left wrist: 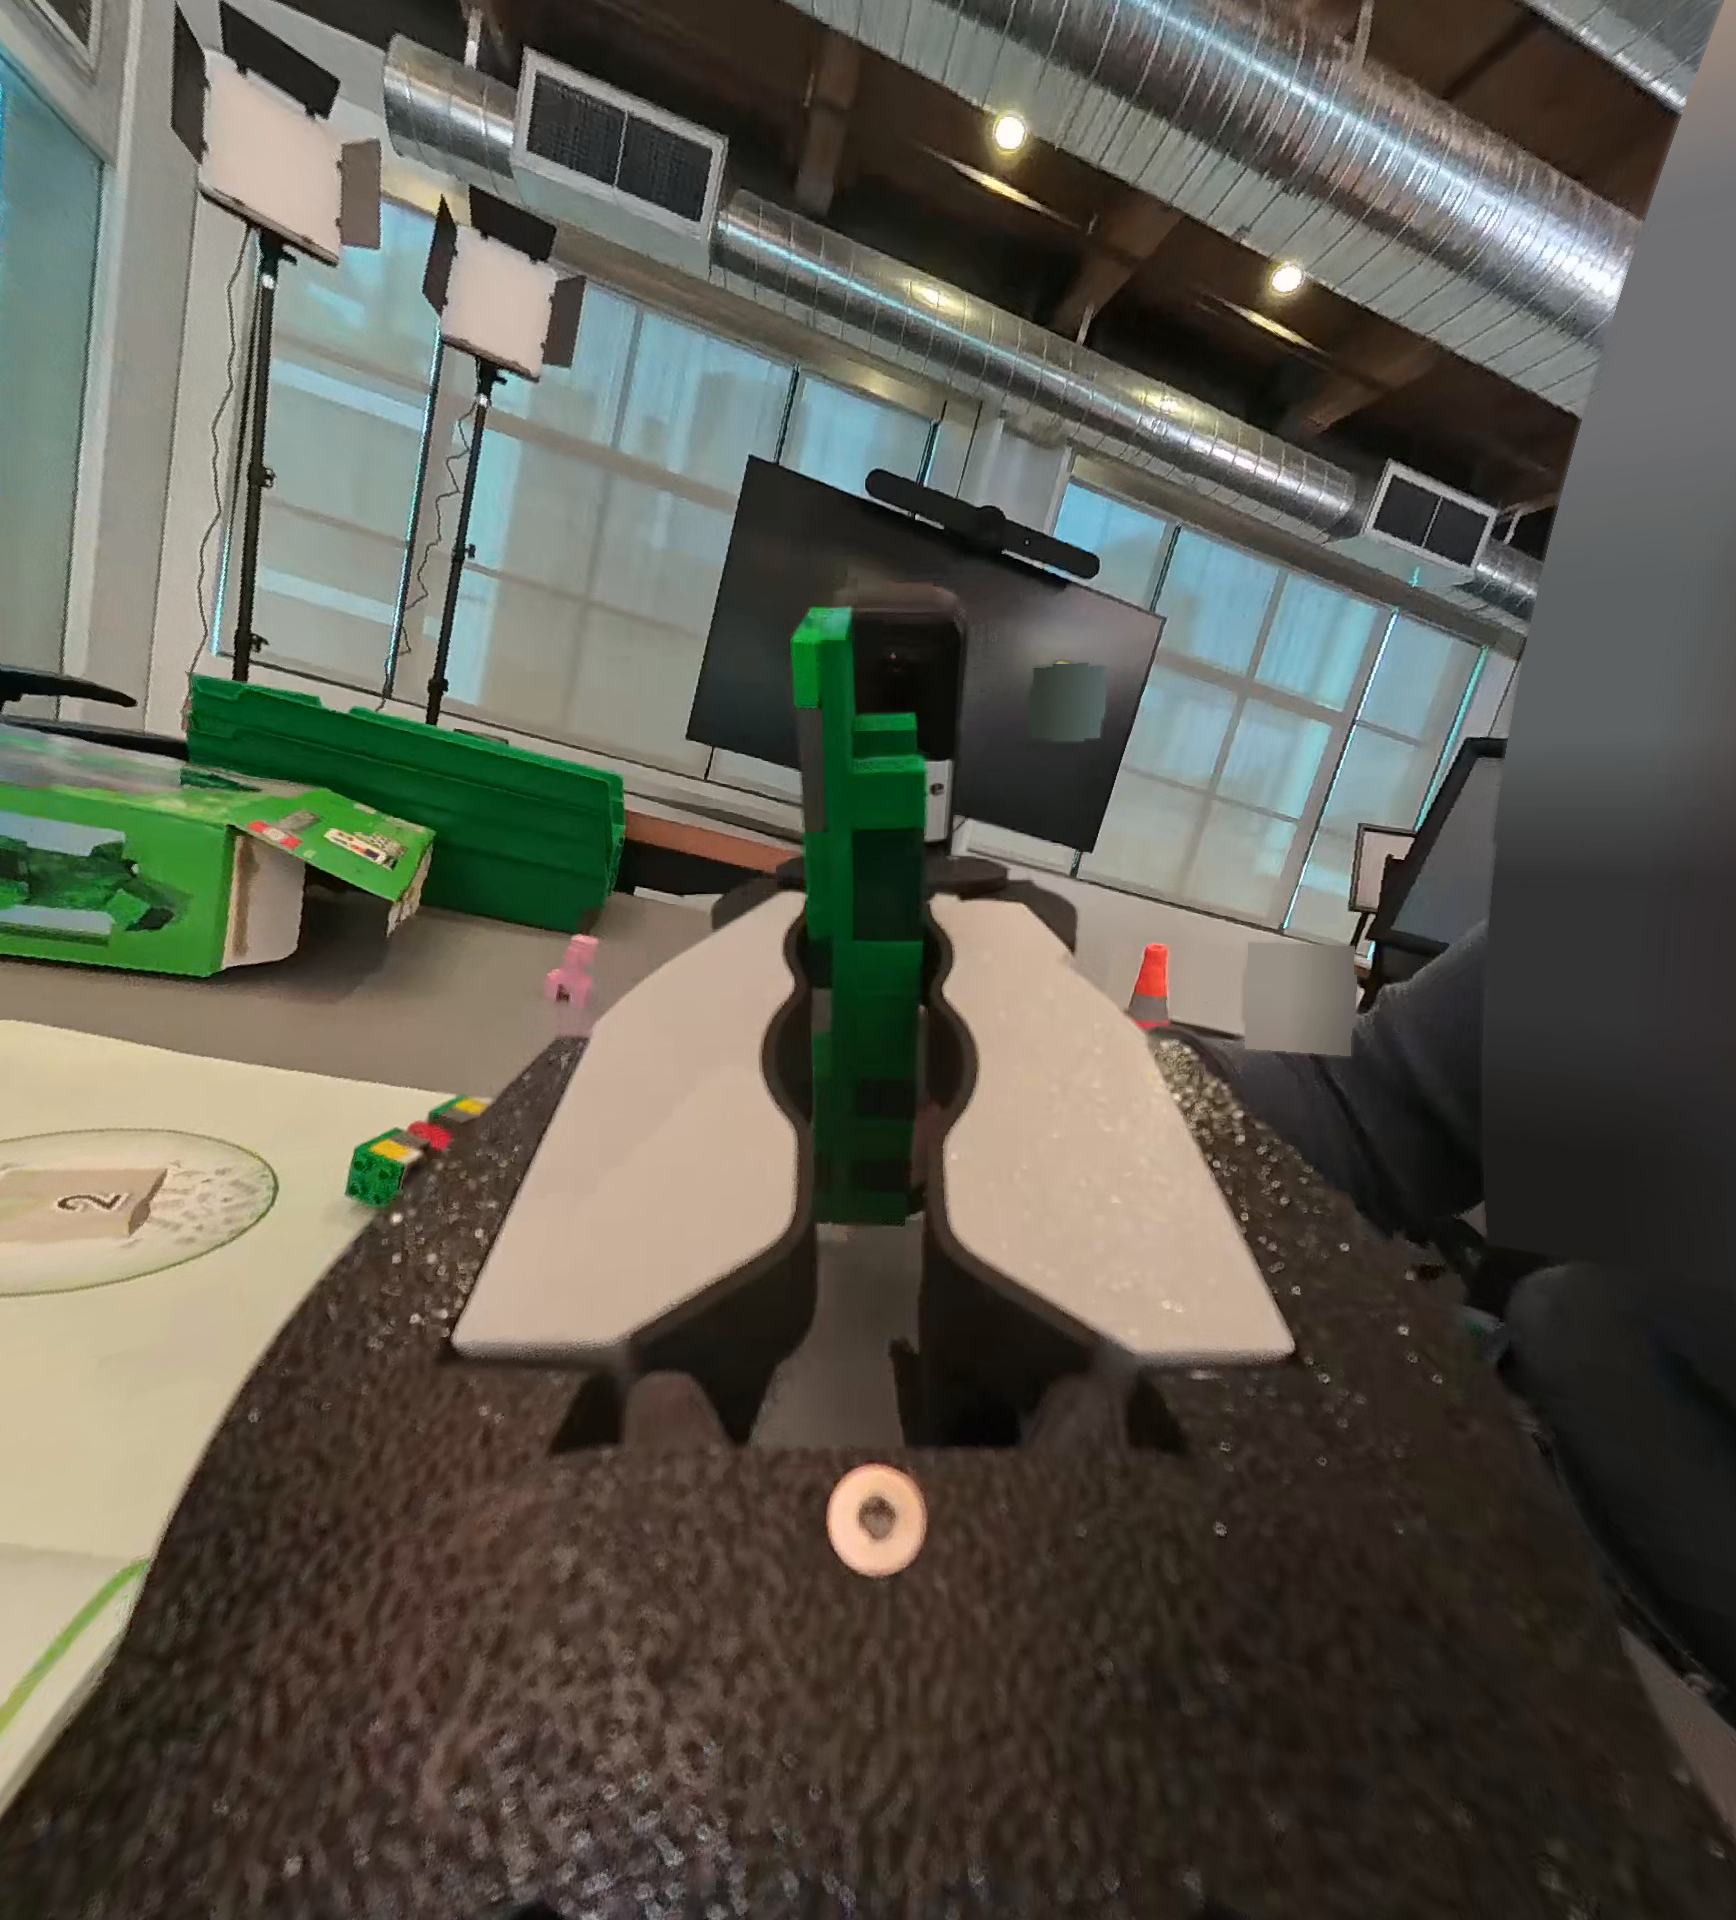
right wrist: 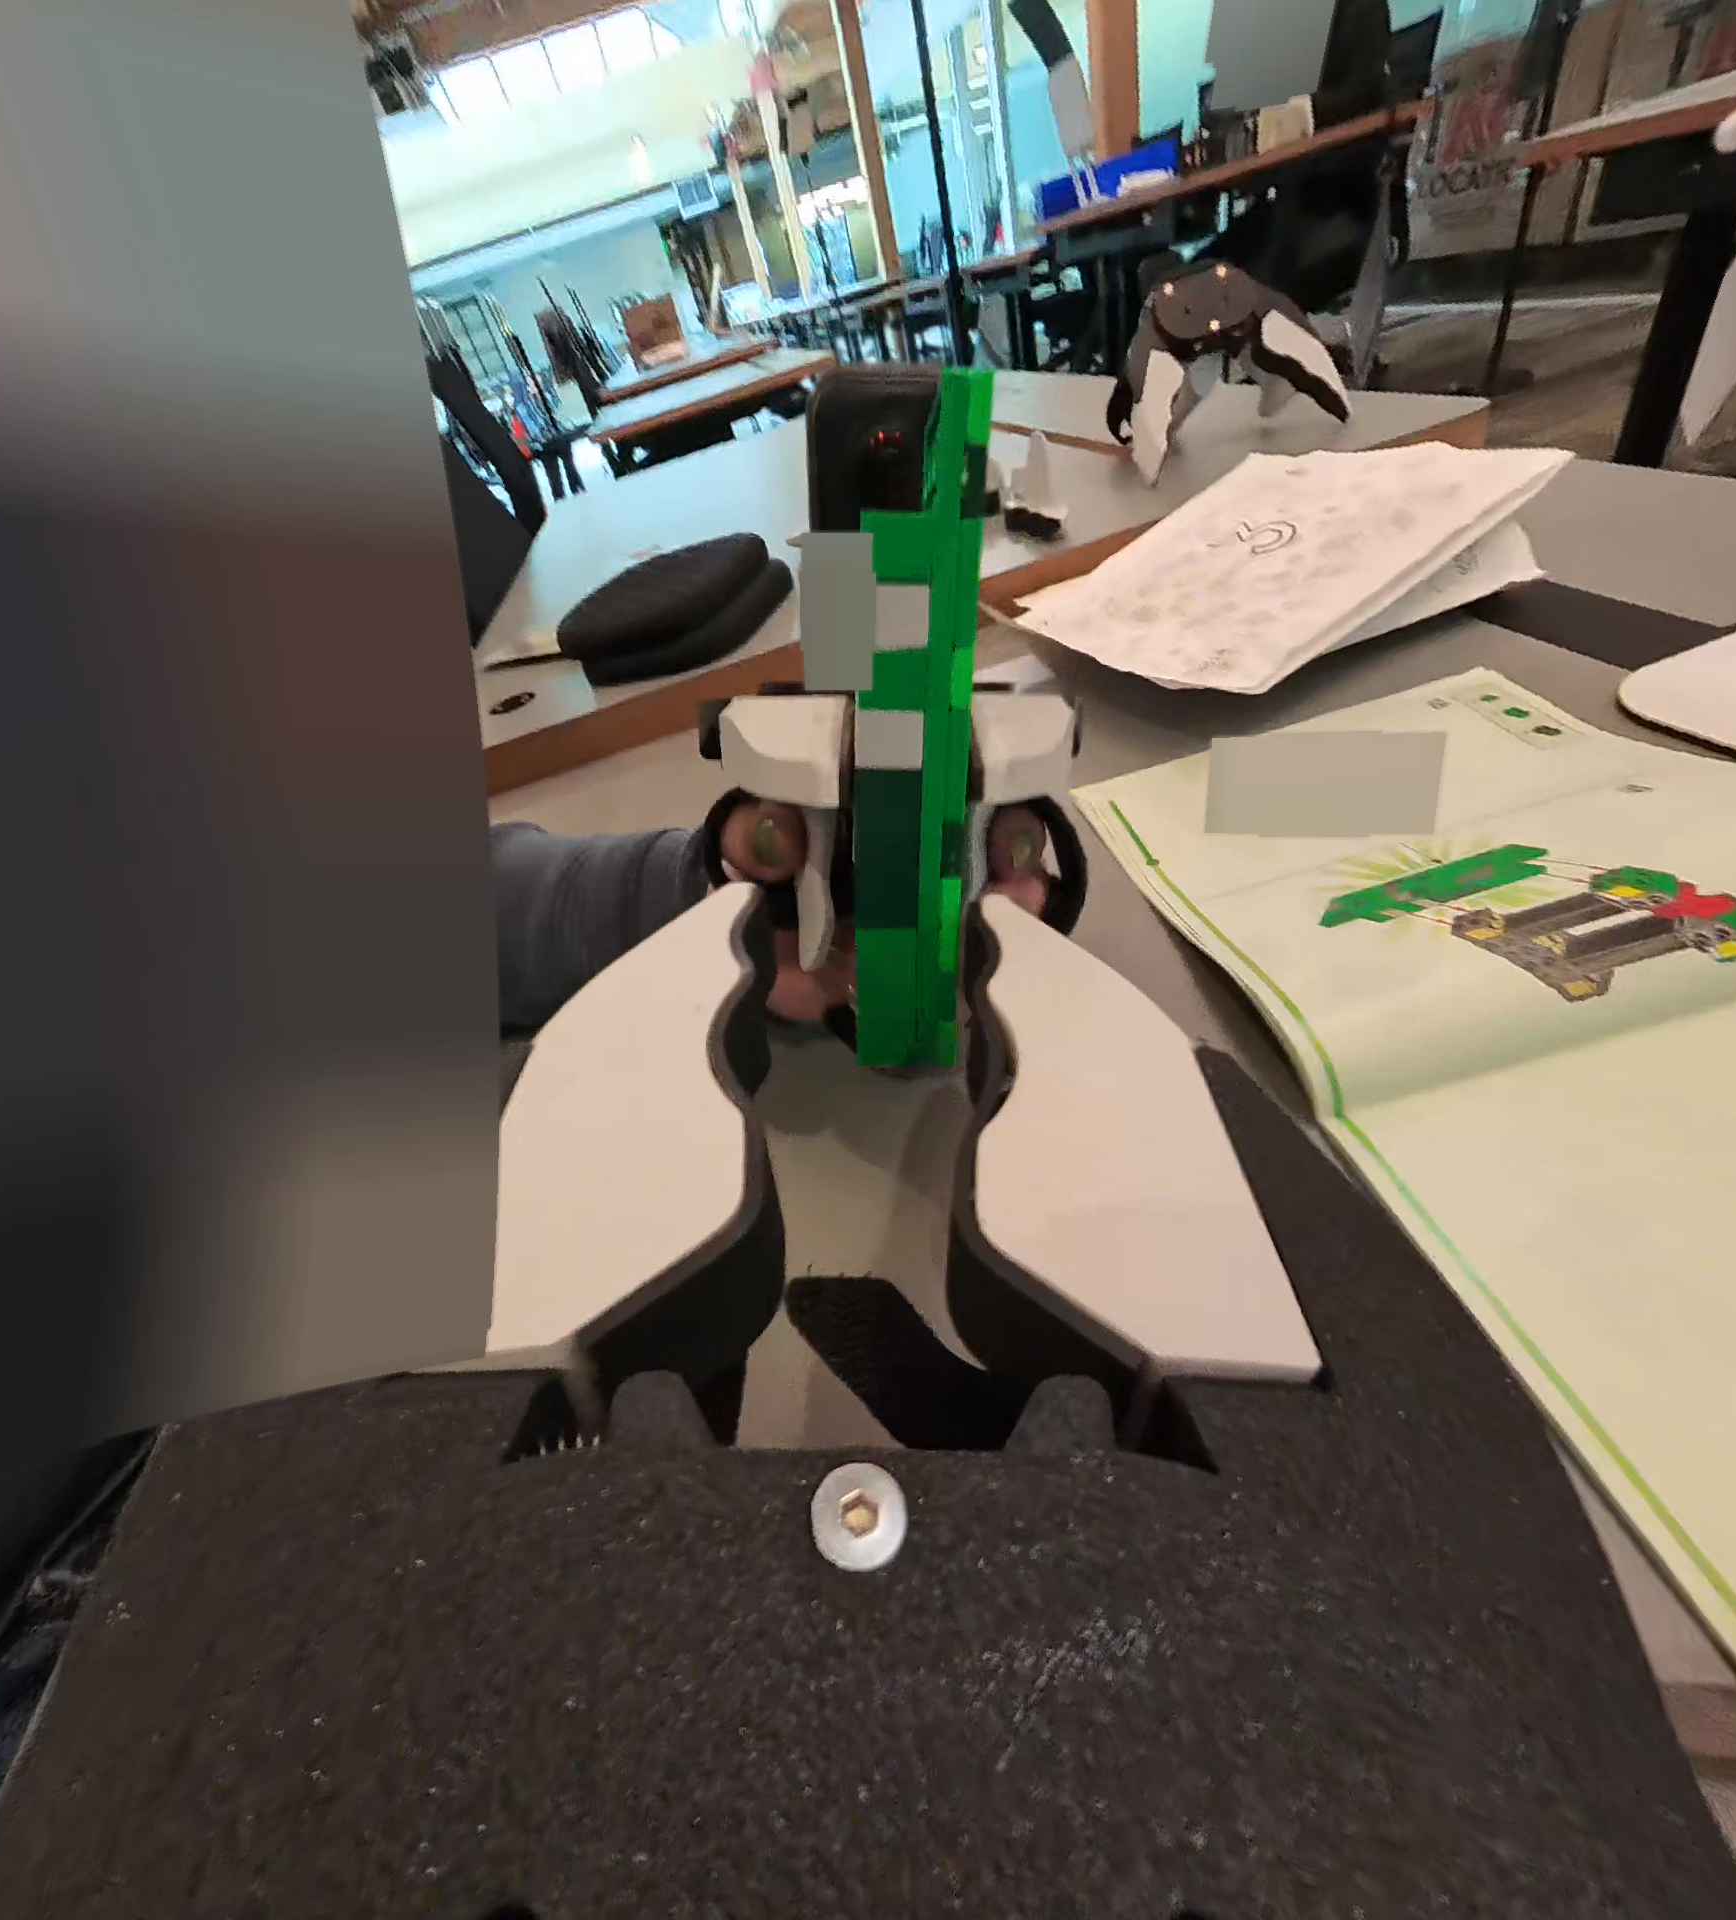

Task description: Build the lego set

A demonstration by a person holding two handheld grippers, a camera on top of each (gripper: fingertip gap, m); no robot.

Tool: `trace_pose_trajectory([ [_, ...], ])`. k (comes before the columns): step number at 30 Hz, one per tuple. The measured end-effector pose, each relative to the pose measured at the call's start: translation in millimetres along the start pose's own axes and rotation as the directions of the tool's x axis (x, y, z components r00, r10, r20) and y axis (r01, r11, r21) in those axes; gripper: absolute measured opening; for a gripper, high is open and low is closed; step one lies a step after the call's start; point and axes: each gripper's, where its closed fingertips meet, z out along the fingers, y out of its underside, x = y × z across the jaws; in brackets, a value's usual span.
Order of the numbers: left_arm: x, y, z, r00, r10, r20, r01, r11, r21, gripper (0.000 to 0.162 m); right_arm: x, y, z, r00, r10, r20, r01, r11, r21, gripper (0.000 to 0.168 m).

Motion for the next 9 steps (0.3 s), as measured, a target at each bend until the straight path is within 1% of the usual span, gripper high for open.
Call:
trace_pose_trajectory([
  [1, 0.2, 2.9, 1.3, 1.000, -0.002, -0.001, 0.002, 1.000, -0.012, 0.017, 1.5, 0.6, -0.2, 1.000, 0.001, 0.001, -0.001, 1.000, 0.015, 0.028],
  [2, 0.4, 5.4, 3.0, 1.000, -0.004, -0.003, 0.004, 1.000, -0.023, 0.017, 3.9, 2.2, -0.8, 1.000, -0.004, -0.006, 0.004, 1.000, 0.026, 0.021],
  [7, 3.7, 11.3, 6.7, 1.000, 0.009, -0.014, -0.010, 0.998, -0.057, 0.018, 3.0, 7.3, -4.7, 1.000, -0.005, 0.019, 0.005, 0.999, 0.039, 0.019],
  [9, 9.6, 10.6, 7.4, 0.999, 0.017, -0.049, -0.020, 0.998, -0.052, 0.025, 1.0, 6.3, -6.2, 0.999, -0.018, 0.029, 0.016, 0.999, 0.051, 0.017],
])
